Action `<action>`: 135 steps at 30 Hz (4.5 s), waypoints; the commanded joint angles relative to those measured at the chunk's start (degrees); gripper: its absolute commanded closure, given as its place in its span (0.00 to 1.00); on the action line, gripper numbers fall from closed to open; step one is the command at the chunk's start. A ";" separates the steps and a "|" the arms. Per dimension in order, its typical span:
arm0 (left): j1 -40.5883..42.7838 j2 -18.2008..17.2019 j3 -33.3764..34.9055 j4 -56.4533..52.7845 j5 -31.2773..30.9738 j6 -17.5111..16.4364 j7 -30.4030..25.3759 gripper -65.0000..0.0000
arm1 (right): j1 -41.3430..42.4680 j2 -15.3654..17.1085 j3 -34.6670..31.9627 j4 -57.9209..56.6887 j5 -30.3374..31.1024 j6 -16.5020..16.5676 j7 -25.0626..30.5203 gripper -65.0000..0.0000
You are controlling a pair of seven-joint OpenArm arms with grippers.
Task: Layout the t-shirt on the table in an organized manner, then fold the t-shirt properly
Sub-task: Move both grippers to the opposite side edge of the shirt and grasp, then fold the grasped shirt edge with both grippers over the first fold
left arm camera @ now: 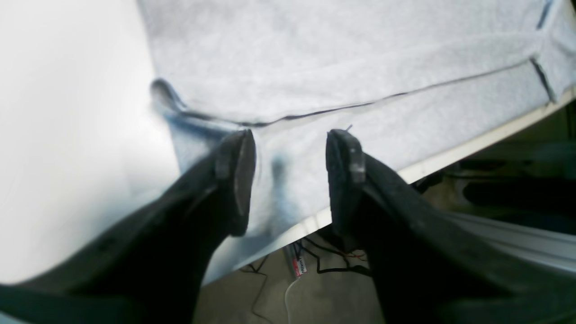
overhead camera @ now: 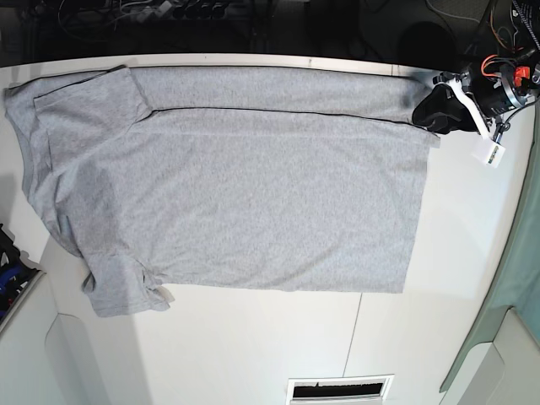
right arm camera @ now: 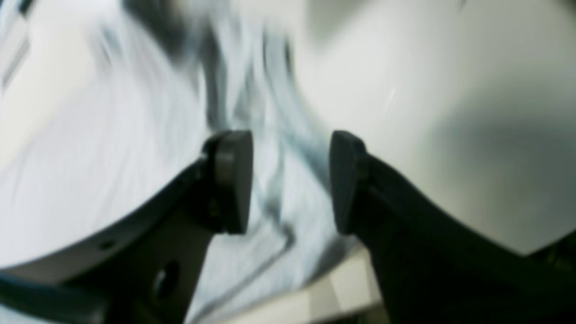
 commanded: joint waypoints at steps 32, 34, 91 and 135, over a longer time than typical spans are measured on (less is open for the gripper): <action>-16.02 -4.57 0.90 -12.74 6.27 1.66 -10.99 0.45 | 43.34 6.75 -39.28 -55.19 -35.32 -6.40 33.27 0.57; -20.68 -4.57 2.49 -18.14 6.60 2.89 -12.00 0.45 | 43.39 6.75 -39.28 -55.15 -35.26 -6.12 33.27 0.57; -26.58 -8.37 13.88 -23.30 -11.80 -0.91 5.20 1.00 | 11.34 12.46 -24.48 -20.09 -18.73 -0.76 24.24 1.00; -24.92 -6.05 13.88 -23.30 -9.22 -0.91 4.15 1.00 | 37.73 -2.89 -45.05 -40.30 -34.95 -2.78 35.63 1.00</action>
